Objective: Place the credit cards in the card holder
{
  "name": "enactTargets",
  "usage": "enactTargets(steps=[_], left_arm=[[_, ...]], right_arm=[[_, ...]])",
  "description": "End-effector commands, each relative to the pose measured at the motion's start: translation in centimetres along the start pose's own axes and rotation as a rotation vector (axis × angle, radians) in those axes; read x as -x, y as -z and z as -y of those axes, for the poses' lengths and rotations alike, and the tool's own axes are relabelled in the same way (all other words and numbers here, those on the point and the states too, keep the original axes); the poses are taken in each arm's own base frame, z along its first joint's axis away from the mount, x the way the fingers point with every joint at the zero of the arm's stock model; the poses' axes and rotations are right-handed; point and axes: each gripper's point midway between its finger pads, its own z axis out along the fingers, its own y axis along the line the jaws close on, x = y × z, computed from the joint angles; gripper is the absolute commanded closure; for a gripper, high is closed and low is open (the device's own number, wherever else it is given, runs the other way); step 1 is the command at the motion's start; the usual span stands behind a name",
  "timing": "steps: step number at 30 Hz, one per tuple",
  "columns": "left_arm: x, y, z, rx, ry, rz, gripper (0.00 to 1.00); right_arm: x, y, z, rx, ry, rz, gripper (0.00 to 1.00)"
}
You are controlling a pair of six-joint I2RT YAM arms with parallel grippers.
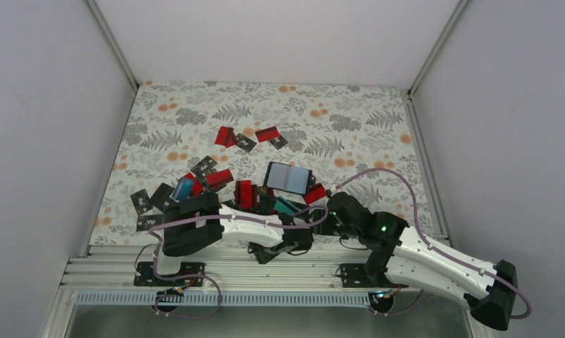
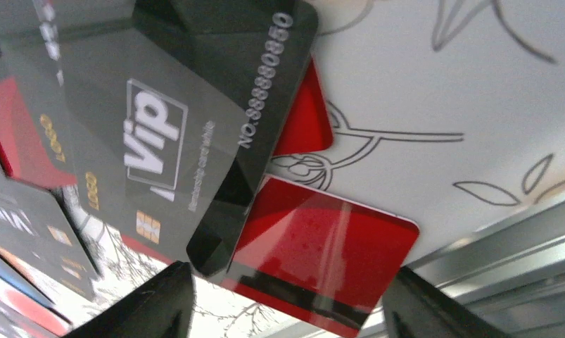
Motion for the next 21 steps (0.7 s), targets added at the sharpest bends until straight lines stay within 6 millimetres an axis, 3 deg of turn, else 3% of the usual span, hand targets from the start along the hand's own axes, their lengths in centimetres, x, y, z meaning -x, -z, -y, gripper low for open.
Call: enactTargets(steps=[1, 8, 17, 21], left_arm=[[0.2, -0.7, -0.2, 0.046, -0.045, -0.005, 0.50], [0.5, -0.1, -0.2, 0.043, -0.082, -0.001, 0.69], [2.3, 4.1, -0.4, -0.003, -0.073, 0.072, 0.79], [2.4, 5.0, -1.2, 0.030, -0.062, 0.085, 0.82]], right_arm=[[2.2, 1.2, -4.5, 0.192, -0.029, 0.075, 0.43], [2.1, 1.1, -4.3, 0.193, -0.034, 0.075, 0.43], [2.1, 1.1, -4.2, 0.197, -0.039, 0.076, 0.43], [2.2, 1.1, -4.2, 0.195, -0.039, 0.079, 0.42]])
